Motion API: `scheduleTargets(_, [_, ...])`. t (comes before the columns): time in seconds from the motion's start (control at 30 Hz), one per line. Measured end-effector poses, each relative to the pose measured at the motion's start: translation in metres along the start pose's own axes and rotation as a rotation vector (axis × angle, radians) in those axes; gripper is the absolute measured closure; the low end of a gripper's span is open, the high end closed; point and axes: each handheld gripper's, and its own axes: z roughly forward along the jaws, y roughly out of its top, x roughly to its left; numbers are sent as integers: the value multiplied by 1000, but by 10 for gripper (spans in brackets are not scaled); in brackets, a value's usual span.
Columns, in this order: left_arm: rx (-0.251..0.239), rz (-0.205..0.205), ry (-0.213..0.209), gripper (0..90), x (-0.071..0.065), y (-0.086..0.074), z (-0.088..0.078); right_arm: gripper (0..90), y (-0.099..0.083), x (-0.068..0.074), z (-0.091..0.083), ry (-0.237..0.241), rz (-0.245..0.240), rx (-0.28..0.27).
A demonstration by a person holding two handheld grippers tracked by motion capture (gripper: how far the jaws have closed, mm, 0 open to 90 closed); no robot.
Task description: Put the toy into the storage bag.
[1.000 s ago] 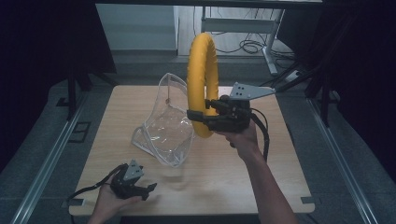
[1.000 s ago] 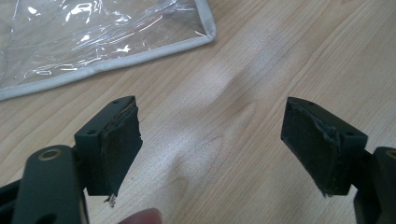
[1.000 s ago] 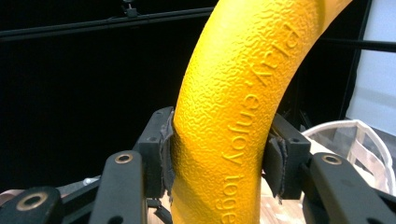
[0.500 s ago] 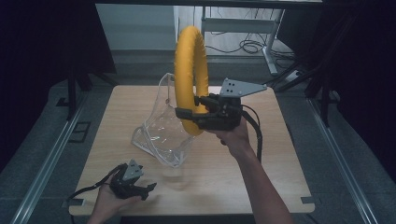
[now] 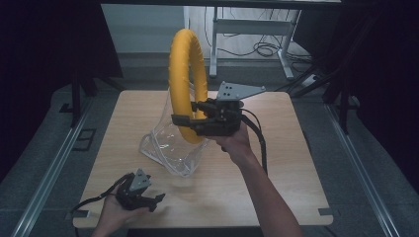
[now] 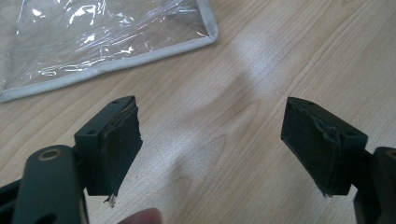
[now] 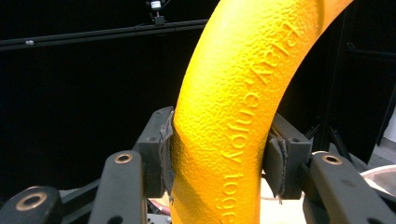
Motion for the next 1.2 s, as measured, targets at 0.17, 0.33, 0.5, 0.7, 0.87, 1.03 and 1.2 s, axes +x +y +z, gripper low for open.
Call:
scheduleTargets(0.17, [2,0,-2,199,0,0,1,498,-2,0,9,15,-3,2])
scheduleTargets(0.33, [2,2,1,198,0,0,0,497,-4,0,20,39,3,9])
scheduleTargets(0.5, [-3,-3,0,198,0,0,0,497,-8,-1,27,51,16,22])
scheduleTargets(0.7, [-3,-3,3,198,0,0,0,497,-12,-2,31,55,19,27])
scheduleTargets(0.87, [-2,-4,3,198,0,0,0,497,-16,-4,34,60,32,33])
scheduleTargets(1.03, [-2,-1,4,198,0,0,0,496,-22,-6,38,61,41,45])
scheduleTargets(1.2, [0,1,4,198,0,0,0,496,-29,-9,42,64,52,55])
